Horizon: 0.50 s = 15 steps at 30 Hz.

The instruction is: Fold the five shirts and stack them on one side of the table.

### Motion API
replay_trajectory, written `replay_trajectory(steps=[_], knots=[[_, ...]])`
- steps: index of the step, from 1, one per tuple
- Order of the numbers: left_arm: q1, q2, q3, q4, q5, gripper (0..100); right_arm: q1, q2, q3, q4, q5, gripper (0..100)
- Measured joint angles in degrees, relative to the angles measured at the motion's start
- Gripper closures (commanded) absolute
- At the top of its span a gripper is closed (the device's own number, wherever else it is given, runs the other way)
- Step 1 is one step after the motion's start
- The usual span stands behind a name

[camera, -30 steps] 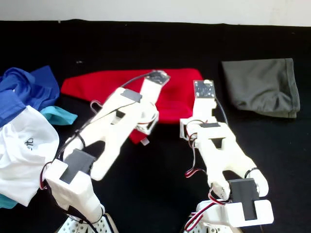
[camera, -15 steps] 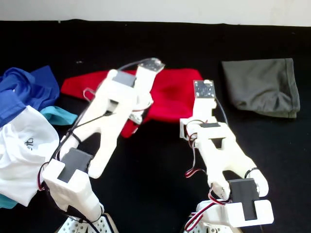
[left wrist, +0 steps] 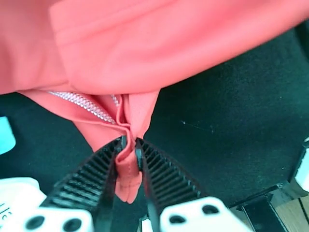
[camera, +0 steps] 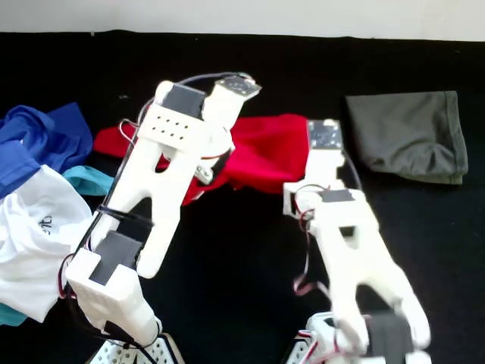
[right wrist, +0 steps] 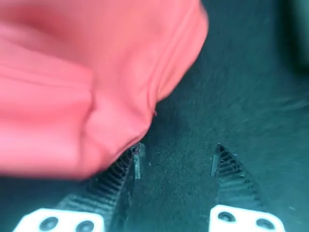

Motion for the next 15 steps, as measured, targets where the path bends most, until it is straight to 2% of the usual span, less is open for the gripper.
replay_trajectory(steps=[5,11,15], knots=[[-1.32,-9.76,-1.58,0.35,0.00,99,-1.85,-16.79,0.00,8.44,5.27,77.4],[-1.23,-22.77,-1.58,1.14,0.00,99,-4.22,-20.04,-3.60,15.82,7.12,76.2],[-1.41,-24.88,1.23,1.23,0.00,99,-11.08,-17.32,-9.32,23.47,7.21,63.5]])
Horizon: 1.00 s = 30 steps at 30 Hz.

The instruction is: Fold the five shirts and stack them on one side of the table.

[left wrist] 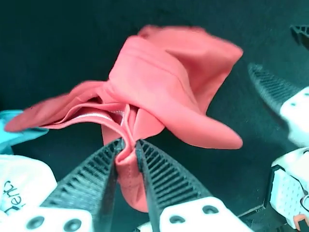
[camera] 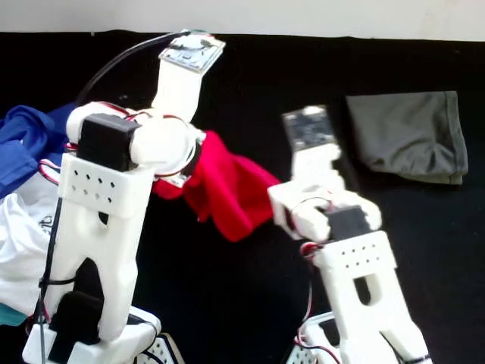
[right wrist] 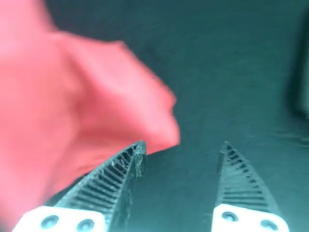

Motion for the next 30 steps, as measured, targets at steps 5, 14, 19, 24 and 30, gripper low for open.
replay_trajectory(steps=[5,14,19,24,30], knots=[[-1.58,0.18,9.58,-3.08,0.00,99,-8.26,7.47,-2.99,5.80,0.00,60.7],[-13.01,0.26,27.08,-21.63,0.00,99,-15.74,23.21,-3.25,0.00,0.00,60.7],[-16.62,0.35,35.08,-28.75,0.09,99,-18.90,30.42,-3.34,-5.01,0.00,61.8],[-18.73,0.35,40.09,-30.24,0.18,99,-18.11,40.53,-4.48,-12.66,0.00,84.8],[-20.31,0.44,43.25,-30.24,0.18,99,-8.88,48.00,-14.24,-12.22,0.00,97.4]])
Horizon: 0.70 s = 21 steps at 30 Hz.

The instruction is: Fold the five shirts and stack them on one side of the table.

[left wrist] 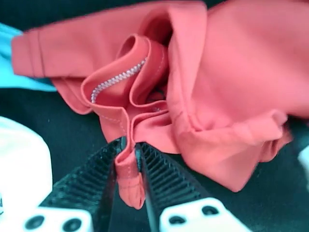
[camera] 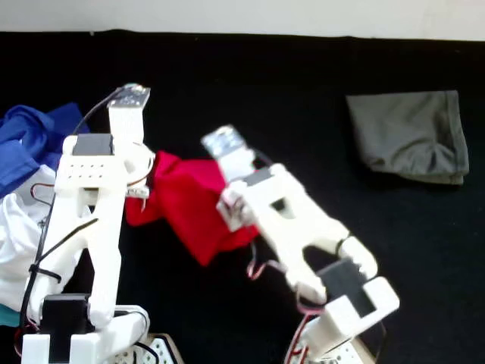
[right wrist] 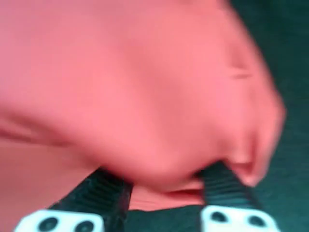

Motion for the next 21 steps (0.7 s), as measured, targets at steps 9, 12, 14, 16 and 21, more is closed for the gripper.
replay_trajectory(steps=[9,12,14,16,21], knots=[[0.00,0.09,0.44,0.00,0.00,99,14.33,-2.64,-16.88,12.31,0.18,99.2],[0.00,0.09,0.44,0.00,0.09,99,17.76,-4.92,-20.75,15.47,0.18,99.2],[0.00,0.09,0.00,0.00,0.09,99,19.78,-6.68,-22.68,16.88,0.18,99.2],[0.09,0.09,-1.49,0.18,0.09,99,21.45,-8.44,-24.26,18.11,0.18,99.2],[0.18,0.09,-10.29,9.49,0.09,99,23.91,-13.19,-26.81,21.54,2.29,99.2]])
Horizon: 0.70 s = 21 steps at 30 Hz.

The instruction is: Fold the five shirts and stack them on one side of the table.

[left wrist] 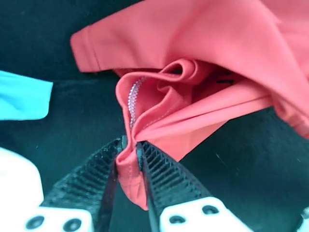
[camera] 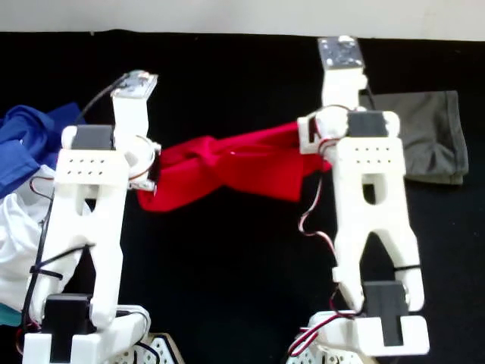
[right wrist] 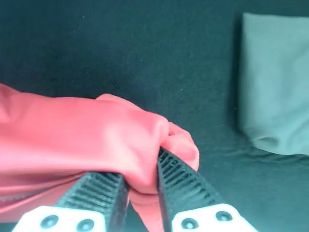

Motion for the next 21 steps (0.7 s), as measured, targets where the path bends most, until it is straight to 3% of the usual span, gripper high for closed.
replay_trajectory(steps=[6,8,16,19,21], knots=[[0.00,0.00,-17.58,17.14,0.00,99,0.09,-9.49,-0.62,5.71,3.60,99.2],[0.00,-0.35,-22.33,19.52,0.00,99,0.18,-12.92,-0.70,6.95,3.87,99.2],[0.09,-4.22,-19.96,20.31,0.00,99,-0.44,-9.41,5.36,1.23,3.87,99.2],[0.09,-1.41,-11.52,14.42,0.00,99,-0.53,-0.79,9.41,-5.80,3.87,97.2],[0.09,0.88,-4.66,8.18,0.00,99,-0.53,6.42,9.85,-9.58,3.87,88.6]])
